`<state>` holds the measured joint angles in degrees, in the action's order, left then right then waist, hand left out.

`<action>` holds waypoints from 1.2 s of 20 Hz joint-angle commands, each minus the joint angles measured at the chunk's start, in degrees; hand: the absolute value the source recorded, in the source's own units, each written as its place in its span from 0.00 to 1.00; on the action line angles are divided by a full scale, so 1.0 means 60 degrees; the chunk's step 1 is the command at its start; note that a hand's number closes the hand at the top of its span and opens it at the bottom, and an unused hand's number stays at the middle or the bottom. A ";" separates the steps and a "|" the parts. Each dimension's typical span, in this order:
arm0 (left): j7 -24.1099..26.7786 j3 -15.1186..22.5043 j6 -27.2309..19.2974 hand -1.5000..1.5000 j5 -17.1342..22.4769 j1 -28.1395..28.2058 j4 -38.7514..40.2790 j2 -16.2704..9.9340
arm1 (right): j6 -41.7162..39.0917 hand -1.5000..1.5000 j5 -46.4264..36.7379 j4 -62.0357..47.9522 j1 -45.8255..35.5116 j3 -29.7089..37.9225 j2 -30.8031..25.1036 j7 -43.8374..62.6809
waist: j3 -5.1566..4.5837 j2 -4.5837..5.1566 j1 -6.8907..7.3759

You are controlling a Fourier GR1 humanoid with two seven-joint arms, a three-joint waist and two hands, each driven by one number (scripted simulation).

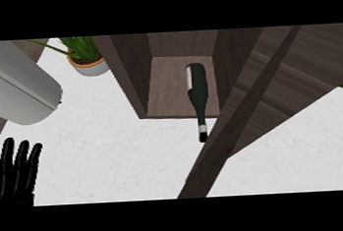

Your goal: Pick up the wine, place it into the cabinet and close the cabinet

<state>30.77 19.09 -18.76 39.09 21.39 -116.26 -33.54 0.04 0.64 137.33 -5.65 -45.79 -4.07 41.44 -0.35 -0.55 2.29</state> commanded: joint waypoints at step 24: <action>-0.0657 -0.3448 0.3382 0.00 0.2784 0.0501 0.0314 -0.1717 | 0.4033 1.00 0.4555 -0.9732 -1.1215 0.1804 0.0677 -0.2166 | 0.0024 0.0216 0.0503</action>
<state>28.73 0.07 0.36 53.37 25.33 -113.91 -43.01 24.41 23.21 89.69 -65.52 -35.66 -0.18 32.82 -0.21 0.54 4.98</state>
